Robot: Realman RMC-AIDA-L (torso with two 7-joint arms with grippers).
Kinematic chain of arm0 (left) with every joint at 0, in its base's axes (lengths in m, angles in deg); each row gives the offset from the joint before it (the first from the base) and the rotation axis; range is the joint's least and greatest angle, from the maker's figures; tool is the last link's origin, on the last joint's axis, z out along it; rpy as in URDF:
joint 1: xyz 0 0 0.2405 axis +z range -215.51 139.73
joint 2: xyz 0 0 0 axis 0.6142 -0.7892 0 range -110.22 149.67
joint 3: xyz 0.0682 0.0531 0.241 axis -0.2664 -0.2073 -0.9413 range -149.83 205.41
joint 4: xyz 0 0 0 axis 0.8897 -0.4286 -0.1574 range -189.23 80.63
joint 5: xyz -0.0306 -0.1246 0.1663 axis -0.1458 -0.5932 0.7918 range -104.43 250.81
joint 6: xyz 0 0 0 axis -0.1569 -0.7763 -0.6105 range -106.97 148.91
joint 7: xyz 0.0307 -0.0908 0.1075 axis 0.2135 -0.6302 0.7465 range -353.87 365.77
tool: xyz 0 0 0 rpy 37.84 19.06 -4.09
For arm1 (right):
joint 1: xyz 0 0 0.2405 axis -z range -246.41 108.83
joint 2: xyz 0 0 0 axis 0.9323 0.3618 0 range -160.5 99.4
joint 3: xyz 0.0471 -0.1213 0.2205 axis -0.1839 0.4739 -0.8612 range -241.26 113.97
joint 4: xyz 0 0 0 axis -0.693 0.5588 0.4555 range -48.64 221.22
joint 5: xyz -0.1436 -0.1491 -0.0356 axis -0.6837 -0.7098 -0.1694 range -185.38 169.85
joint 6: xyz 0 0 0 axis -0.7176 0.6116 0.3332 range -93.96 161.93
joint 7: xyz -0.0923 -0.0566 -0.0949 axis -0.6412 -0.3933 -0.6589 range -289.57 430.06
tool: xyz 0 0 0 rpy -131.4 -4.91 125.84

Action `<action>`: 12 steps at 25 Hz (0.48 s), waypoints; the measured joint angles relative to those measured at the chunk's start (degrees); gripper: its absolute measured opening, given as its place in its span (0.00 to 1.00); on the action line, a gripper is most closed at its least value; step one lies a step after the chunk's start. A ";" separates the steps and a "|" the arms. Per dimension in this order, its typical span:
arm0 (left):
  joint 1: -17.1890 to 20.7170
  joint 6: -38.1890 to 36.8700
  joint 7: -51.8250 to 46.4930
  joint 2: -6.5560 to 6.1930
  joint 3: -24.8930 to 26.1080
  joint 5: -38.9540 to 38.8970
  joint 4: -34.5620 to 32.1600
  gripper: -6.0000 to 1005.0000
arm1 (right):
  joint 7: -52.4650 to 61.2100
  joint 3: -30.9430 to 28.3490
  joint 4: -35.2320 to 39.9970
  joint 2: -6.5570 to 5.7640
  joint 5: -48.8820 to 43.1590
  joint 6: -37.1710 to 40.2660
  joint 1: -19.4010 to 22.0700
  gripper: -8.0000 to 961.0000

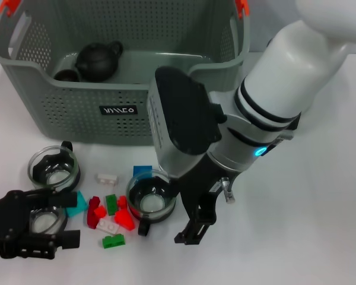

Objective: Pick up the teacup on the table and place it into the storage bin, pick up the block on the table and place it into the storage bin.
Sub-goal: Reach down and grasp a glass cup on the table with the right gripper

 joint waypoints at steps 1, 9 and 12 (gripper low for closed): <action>0.04 0.00 0.00 0.00 0.02 0.01 -0.11 0.94 | -0.68 0.35 -0.49 0.00 -0.22 -0.21 -0.26 0.94; -0.07 0.46 -0.24 0.54 0.69 -0.19 -0.43 0.94 | -6.30 2.17 -1.86 0.14 -2.93 -3.51 -1.56 0.94; -0.01 0.48 -0.41 0.70 0.76 -0.36 -0.57 0.94 | -8.28 3.05 -1.86 0.21 -2.98 -4.78 -1.75 0.94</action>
